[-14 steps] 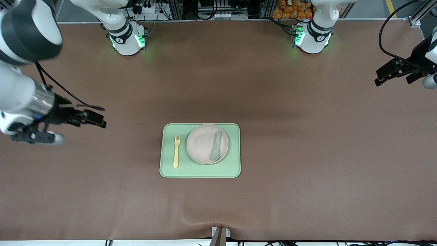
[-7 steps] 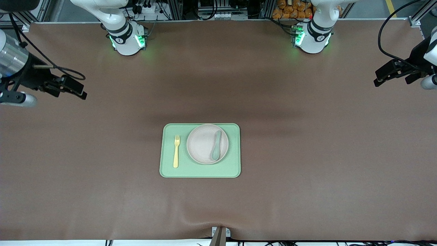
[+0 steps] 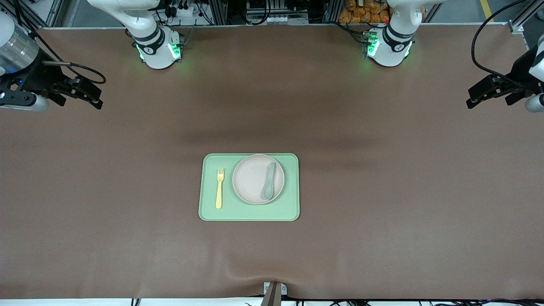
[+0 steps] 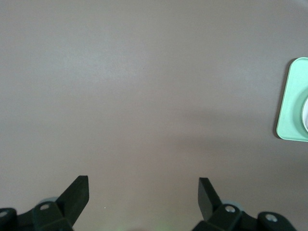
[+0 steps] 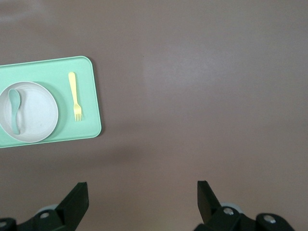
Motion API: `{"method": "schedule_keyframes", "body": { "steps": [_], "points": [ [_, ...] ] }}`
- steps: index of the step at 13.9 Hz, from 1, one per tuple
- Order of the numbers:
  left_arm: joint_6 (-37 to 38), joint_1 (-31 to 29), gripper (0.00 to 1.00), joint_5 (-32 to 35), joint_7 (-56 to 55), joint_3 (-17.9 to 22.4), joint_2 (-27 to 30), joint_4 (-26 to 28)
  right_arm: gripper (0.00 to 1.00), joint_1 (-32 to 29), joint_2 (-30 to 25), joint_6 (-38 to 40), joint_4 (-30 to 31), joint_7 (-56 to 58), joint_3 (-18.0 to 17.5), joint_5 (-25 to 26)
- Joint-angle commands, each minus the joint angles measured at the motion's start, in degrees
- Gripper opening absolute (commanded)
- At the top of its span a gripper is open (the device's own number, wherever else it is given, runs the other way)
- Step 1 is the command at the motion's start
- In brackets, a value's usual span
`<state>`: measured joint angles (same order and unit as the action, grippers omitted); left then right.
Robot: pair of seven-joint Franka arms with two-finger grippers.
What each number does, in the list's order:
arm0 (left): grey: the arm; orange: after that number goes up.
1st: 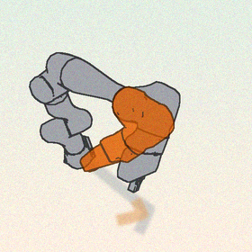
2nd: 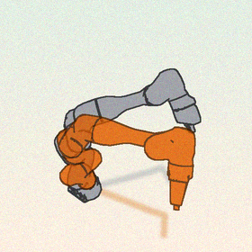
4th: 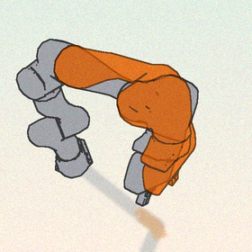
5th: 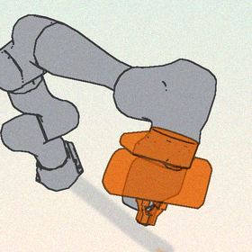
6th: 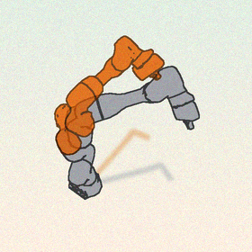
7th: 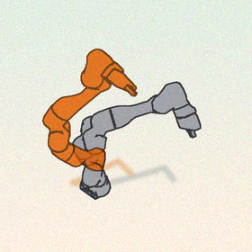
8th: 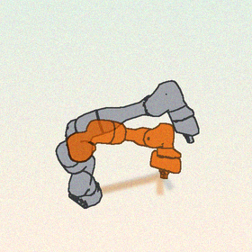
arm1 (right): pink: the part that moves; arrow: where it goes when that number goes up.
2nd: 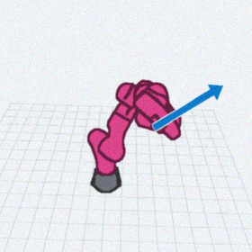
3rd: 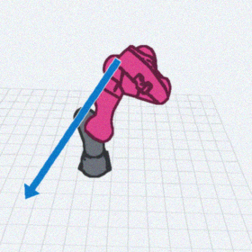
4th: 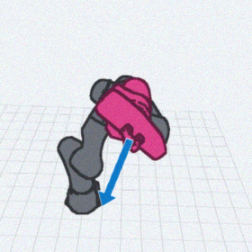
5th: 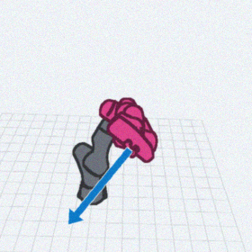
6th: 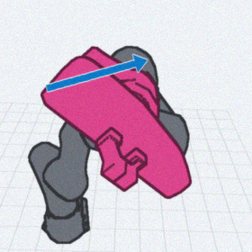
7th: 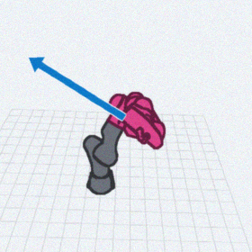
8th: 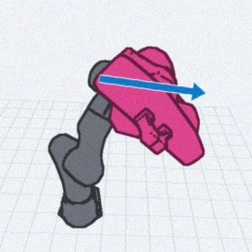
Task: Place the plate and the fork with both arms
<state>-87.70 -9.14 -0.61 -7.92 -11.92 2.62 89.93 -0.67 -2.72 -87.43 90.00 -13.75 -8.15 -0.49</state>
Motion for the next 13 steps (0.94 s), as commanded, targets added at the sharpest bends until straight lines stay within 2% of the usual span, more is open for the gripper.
{"method": "schedule_keyframes", "body": {
  "steps": [1, 3, 6, 13],
  "points": [
    [-0.1, -0.1, 1.0, 1.5, 0.5, -0.3, -0.4, -0.9, 1.0, 0.1, 3.1, 2.3, -5.1, 4.4, 1.1, 0.6],
    [-0.1, 0.0, 1.0, 1.4, 0.5, -0.3, -0.3, -0.9, 1.0, 0.4, 2.8, 2.4, -5.1, 9.5, 2.3, 0.5],
    [-0.1, 0.0, 1.0, 1.4, 0.4, -0.4, -0.3, -0.9, 1.0, 0.3, 2.8, 1.7, -5.1, 10.4, 4.6, -0.9],
    [-0.1, 0.0, 1.0, 1.4, 0.4, -0.4, -0.4, -0.9, 1.0, 0.4, 2.8, 1.7, -5.1, 10.4, 4.7, -0.9]
  ]
}}
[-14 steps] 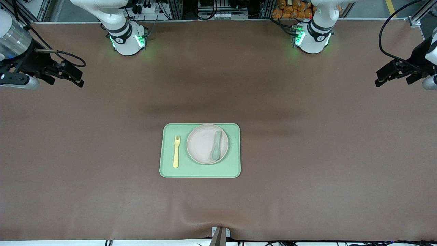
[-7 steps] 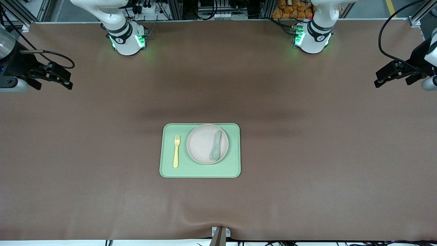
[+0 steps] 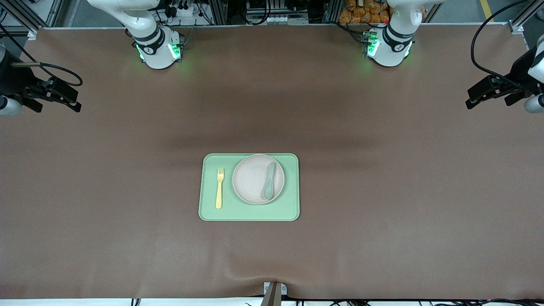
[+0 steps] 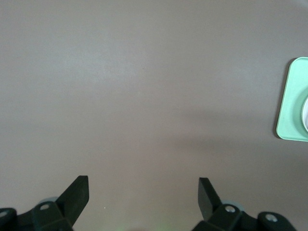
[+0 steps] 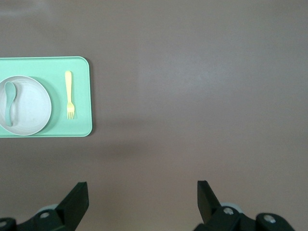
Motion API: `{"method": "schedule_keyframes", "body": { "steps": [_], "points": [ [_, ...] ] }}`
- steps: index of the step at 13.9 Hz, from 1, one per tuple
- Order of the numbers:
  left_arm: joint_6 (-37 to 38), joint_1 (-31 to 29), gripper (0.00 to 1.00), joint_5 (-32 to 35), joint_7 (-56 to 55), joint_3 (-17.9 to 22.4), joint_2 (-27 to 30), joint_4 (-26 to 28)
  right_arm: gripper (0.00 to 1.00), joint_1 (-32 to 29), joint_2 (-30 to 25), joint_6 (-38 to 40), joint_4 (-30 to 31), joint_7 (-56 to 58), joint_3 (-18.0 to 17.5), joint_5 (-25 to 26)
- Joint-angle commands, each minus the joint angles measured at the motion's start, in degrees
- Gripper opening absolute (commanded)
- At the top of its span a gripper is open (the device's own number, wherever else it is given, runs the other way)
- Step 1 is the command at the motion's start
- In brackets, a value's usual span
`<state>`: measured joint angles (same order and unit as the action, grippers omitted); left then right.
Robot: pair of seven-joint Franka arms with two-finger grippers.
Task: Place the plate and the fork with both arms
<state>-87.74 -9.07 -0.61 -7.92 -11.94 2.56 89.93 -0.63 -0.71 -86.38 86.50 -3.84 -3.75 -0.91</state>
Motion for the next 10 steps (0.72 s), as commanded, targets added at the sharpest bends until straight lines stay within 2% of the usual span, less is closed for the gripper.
{"method": "schedule_keyframes", "body": {
  "steps": [1, 4, 10],
  "points": [
    [-0.1, -0.1, 1.0, 1.4, 0.5, -0.3, -0.4, -0.9, 1.0, 0.4, 0.8, 0.7, -1.6, 0.5, 0.3, -0.5],
    [0.0, -0.8, 1.0, 1.1, 0.6, -0.2, -0.5, -2.8, 1.0, 0.3, 0.8, 0.9, -1.5, 0.6, 0.3, -0.5],
    [0.0, -0.8, 1.0, 1.3, 0.5, -0.1, -0.5, -2.9, 1.0, 0.4, 0.8, 1.0, -1.3, 0.6, 0.3, -0.5]
  ]
}}
